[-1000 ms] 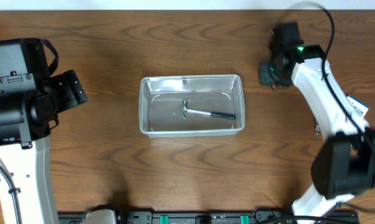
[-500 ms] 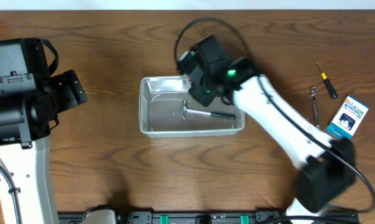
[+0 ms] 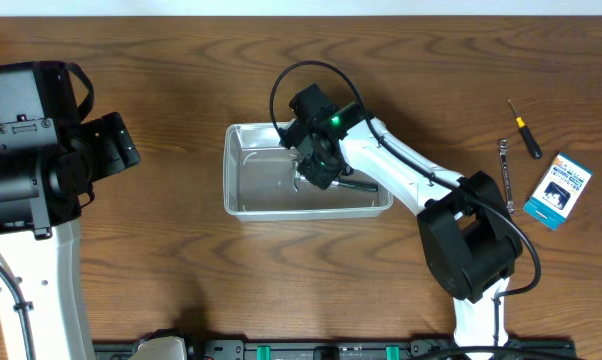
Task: Pack container
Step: 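Move the pliers into the box and open the right gripper, then grasp the chrome wrench with the right gripper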
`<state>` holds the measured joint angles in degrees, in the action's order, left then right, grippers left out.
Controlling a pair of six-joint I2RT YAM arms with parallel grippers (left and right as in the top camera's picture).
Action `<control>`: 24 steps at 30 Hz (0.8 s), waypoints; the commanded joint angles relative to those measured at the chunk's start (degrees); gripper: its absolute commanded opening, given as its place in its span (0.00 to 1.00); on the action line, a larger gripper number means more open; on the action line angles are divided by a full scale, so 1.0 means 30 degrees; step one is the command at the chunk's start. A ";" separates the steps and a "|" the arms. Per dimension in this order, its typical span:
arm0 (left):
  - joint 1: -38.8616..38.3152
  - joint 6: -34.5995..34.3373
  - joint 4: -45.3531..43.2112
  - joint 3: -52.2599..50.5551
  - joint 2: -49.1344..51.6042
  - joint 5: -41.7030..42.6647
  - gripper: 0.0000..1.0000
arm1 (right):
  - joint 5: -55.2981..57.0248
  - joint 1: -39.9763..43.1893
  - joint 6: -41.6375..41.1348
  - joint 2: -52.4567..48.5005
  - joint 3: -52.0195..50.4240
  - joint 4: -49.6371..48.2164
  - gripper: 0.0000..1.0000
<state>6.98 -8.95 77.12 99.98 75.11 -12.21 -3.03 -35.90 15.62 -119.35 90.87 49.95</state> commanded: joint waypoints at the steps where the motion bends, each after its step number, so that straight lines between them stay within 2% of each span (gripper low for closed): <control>1: 0.0007 0.0124 0.0066 -0.0138 0.0044 -0.0095 0.95 | -0.0138 0.0036 0.0168 0.0342 0.0342 0.0087 0.40; 5: 0.0007 0.0124 0.0066 -0.0138 0.0044 -0.0095 0.95 | 0.0058 0.0306 0.0117 0.1464 0.1202 0.1195 0.41; 8: 0.0007 0.0131 0.0066 -0.0131 0.0044 -0.0095 0.95 | 0.1647 0.0889 -0.1282 0.3104 0.2033 0.2004 0.41; 9: 0.0007 0.0124 0.0066 -0.0131 0.0044 -0.0102 0.95 | 0.2331 0.1180 -0.1792 0.3701 0.2229 0.2215 0.43; 11: 0.0007 0.0124 0.0058 -0.0138 0.0044 -0.0102 0.95 | 0.3942 0.2076 -0.3162 0.5034 0.2484 0.2747 0.57; 14: 0.0007 0.0131 0.0058 -0.0131 0.0044 -0.0102 0.95 | 0.5603 0.4357 -0.4874 0.6972 0.2535 0.3891 0.64; 19: 0.0007 0.0124 0.0051 -0.0138 0.0044 -0.0102 0.95 | 0.5027 1.0010 -0.5078 0.8189 0.2528 0.5552 0.75; 24: 0.0007 0.0131 0.0051 -0.0138 0.0044 -0.0102 0.95 | 0.2681 1.4447 -0.3876 0.7482 0.1763 0.5289 0.75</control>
<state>6.98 -8.95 77.12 99.98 75.11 -12.23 9.39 2.72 3.01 -94.43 98.19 66.11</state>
